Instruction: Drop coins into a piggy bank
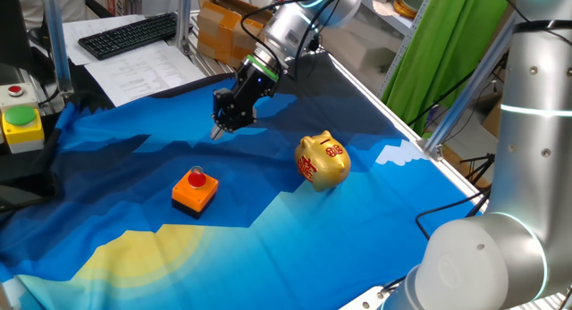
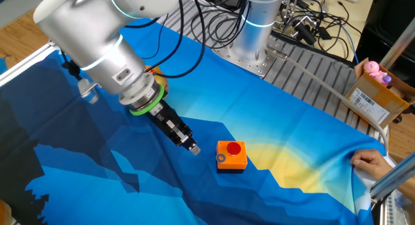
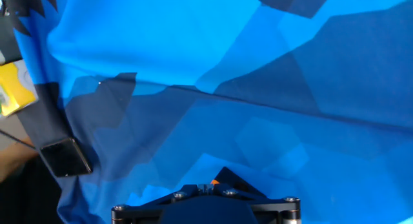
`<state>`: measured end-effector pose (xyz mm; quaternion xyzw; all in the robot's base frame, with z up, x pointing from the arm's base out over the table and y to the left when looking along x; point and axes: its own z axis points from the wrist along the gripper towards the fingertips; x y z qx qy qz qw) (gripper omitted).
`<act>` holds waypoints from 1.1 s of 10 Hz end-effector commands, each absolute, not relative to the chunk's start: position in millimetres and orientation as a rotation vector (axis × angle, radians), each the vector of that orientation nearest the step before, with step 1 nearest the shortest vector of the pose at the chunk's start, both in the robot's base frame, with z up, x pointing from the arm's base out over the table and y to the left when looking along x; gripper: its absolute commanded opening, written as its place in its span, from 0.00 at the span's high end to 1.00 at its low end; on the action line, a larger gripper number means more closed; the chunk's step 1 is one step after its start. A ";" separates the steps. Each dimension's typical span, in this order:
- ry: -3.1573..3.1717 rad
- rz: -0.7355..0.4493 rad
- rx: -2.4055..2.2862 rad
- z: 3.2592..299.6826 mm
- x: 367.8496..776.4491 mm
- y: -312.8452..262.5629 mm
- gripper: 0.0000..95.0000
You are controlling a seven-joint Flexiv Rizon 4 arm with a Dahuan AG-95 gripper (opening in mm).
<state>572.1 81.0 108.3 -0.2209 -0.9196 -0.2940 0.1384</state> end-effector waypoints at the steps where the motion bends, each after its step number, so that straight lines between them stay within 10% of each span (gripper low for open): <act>1: -2.691 -0.845 -0.584 108.1 572.3 80.6 1.00; 3: -2.722 -0.804 -0.509 108.1 572.3 80.6 1.00; 4: -2.735 -0.788 -0.481 105.6 571.2 81.3 0.80; 11: -2.733 -0.804 -0.350 86.3 552.2 89.5 0.80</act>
